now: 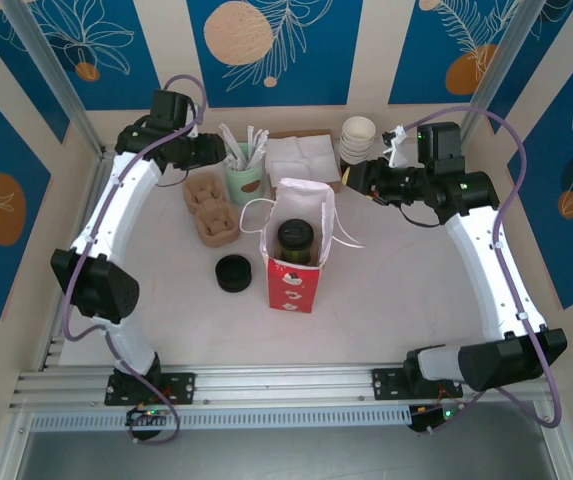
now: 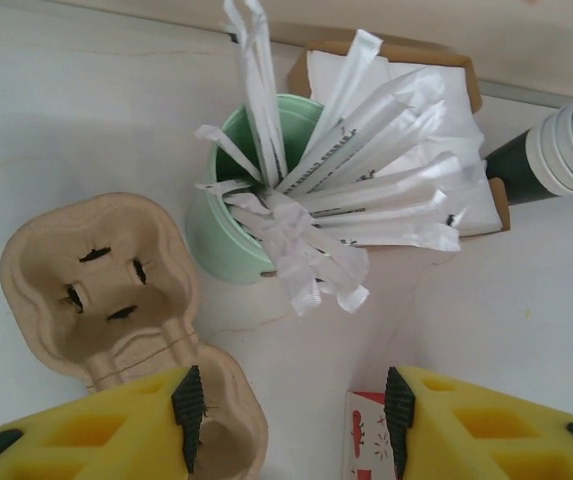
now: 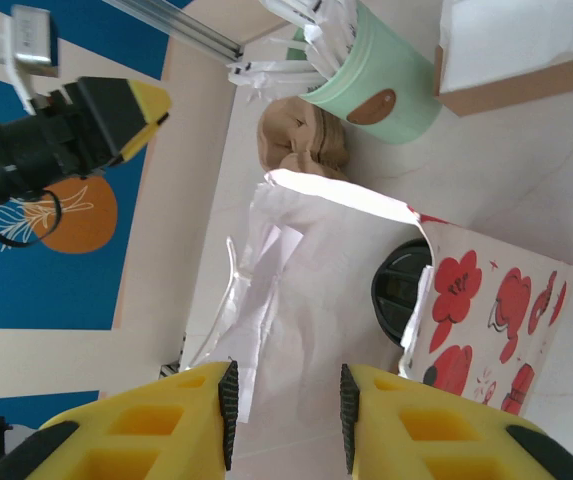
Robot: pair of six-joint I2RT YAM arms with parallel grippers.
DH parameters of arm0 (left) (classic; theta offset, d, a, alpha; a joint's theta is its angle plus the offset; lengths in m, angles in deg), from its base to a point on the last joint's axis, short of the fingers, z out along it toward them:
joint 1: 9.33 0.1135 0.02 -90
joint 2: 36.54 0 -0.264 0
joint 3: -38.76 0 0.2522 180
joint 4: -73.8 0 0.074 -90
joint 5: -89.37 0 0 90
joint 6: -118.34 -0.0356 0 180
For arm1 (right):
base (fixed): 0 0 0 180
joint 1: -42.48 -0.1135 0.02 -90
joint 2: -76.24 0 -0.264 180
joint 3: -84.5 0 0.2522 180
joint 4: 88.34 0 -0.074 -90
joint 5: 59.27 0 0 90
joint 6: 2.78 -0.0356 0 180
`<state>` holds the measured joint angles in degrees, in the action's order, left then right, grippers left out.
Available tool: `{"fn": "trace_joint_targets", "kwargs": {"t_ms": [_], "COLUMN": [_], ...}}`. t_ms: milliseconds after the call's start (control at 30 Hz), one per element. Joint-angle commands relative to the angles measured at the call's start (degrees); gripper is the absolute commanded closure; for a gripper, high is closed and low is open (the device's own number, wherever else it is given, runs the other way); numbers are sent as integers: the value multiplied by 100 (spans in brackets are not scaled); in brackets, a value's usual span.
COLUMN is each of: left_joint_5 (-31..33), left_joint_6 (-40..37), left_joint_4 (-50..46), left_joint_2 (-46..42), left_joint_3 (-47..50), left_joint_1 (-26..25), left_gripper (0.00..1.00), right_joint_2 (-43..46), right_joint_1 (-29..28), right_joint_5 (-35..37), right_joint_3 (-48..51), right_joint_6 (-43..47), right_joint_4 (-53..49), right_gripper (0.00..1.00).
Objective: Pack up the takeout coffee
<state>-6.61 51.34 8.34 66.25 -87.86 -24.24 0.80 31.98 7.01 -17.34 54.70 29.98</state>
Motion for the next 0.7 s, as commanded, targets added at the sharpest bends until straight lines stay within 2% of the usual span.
{"fn": "trace_joint_targets", "kwargs": {"t_ms": [0,200,367,467,667], "left_joint_5": [-3,-245,-443,-551,-736], "left_joint_6": [-206,-227,-196,-200,-199], "left_joint_4": [-33,-7,-125,-11,264], "left_joint_2": [156,1202,2166,2477,2823], "left_joint_3": [-310,-1563,-2792,-3059,-3129], "left_joint_1": [22,279,446,556,635], "left_gripper": [48,49,57,63,64], "right_joint_2": [40,-211,-523,-603,-784], "right_joint_1": [-12,-2,47,52,57], "right_joint_5": [67,219,291,271,298], "right_joint_3": [-20,-161,-392,-285,-139], "right_joint_6": [103,316,609,602,536], "right_joint_4": [192,609,736,942,1093], "right_gripper": [65,65,65,65,65]}}
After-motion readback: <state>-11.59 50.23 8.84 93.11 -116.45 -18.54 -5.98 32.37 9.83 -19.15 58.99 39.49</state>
